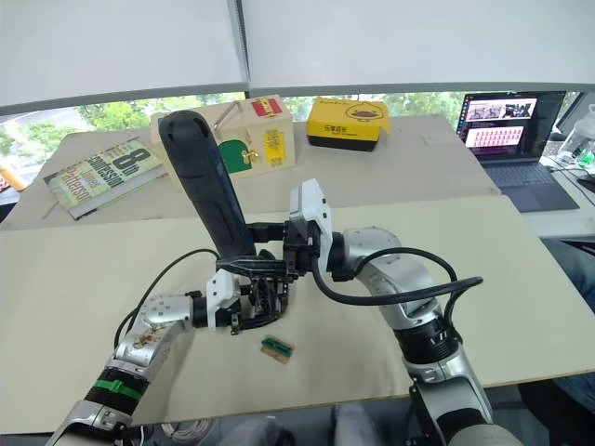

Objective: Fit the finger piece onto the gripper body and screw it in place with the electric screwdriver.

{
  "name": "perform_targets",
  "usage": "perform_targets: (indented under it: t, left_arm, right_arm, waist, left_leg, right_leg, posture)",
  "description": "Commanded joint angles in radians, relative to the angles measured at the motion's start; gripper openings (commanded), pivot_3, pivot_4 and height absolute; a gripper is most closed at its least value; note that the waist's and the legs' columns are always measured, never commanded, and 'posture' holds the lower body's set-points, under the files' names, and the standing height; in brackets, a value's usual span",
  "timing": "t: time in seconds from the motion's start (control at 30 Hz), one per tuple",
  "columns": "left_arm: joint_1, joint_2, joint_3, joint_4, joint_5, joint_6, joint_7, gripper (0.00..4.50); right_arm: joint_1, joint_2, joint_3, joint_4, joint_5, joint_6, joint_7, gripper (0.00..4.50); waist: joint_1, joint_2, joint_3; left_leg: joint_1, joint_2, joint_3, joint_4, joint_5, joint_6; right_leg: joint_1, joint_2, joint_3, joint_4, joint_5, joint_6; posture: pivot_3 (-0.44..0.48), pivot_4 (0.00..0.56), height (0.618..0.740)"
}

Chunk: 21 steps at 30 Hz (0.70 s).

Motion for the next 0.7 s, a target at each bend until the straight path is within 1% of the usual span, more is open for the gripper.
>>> perform_targets:
  t: [0.03, 0.37, 0.7]
  left_arm:
    - [0.024, 0.013, -0.017, -0.007, 0.006, 0.022, -0.011, 2.34]
    - [0.031, 0.011, -0.016, -0.018, 0.004, 0.034, -0.003, 2.34]
    - [0.028, 0.005, -0.015, -0.016, 0.004, 0.037, 0.003, 2.34]
  right_arm:
    - [0.032, -0.018, 0.066, 0.051, -0.062, 0.034, -0.005, 1.9]
    - [0.016, -0.018, 0.075, 0.058, -0.053, 0.048, -0.013, 1.9]
    - [0.002, -0.008, 0.039, 0.034, -0.019, 0.007, 0.013, 1.9]
  waist:
    - [-0.001, 0.0, 0.0]
    - [0.0, 0.001, -0.002]
    - [0.0, 0.001, -0.002]
  left_leg:
    - [0.0, 0.0, 0.0, 0.0, 0.0, 0.0]
    - [0.001, 0.0, 0.0, -0.001, 0.0, 0.0]
    - [0.001, 0.0, 0.0, -0.001, 0.0, 0.0]
  right_leg:
    - [0.0, 0.0, 0.0, 0.0, 0.0, 0.0]
    - [0.0, 0.0, 0.001, 0.0, 0.0, 0.0]
    - [0.0, 0.0, 0.002, 0.0, 0.0, 0.0]
  posture:
    - [0.0, 0.15, 0.74]
    - [0.0, 0.15, 0.74]
    - [0.0, 0.15, 0.74]
